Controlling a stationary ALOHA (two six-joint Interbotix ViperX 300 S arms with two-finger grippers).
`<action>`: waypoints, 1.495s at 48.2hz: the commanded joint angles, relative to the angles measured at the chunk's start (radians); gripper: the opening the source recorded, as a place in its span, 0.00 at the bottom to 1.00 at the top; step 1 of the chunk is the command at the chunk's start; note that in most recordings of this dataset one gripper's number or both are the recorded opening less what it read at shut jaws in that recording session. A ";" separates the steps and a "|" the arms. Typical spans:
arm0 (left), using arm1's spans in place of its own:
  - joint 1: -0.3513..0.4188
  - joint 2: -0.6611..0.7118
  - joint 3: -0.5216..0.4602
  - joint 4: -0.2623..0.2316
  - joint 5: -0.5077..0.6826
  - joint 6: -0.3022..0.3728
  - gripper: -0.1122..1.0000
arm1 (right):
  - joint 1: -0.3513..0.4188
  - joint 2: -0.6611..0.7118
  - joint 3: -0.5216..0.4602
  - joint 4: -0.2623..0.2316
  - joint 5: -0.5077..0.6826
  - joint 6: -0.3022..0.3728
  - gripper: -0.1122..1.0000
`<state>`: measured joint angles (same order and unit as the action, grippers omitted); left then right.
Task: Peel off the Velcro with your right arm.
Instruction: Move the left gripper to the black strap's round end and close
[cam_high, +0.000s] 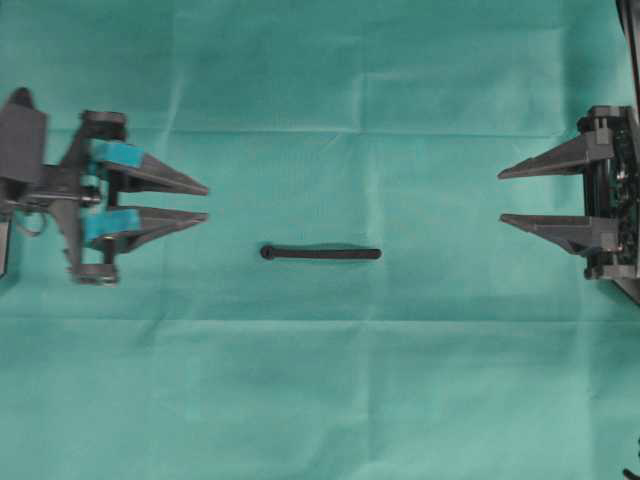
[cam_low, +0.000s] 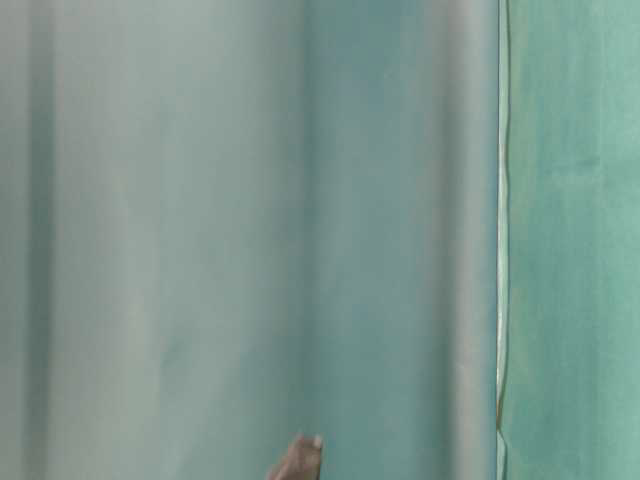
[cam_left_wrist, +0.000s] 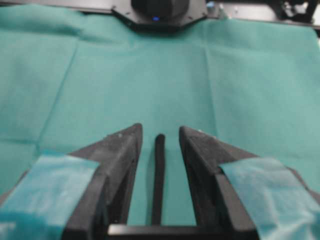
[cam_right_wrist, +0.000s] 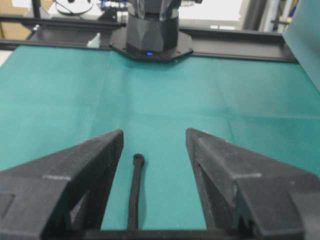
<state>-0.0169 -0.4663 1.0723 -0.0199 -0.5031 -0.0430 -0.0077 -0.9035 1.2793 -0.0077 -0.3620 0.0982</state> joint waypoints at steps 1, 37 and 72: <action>0.003 0.057 -0.064 -0.002 -0.021 0.002 0.43 | -0.002 0.008 -0.008 0.000 -0.011 0.002 0.30; -0.002 0.387 -0.311 -0.002 -0.028 0.005 0.71 | -0.002 0.005 0.026 0.000 -0.040 0.002 0.30; -0.011 0.511 -0.500 -0.002 0.522 -0.002 0.71 | -0.002 0.005 0.032 0.000 -0.040 0.002 0.30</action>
<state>-0.0230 0.0445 0.6075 -0.0199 -0.0061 -0.0445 -0.0077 -0.9020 1.3223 -0.0077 -0.3912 0.0982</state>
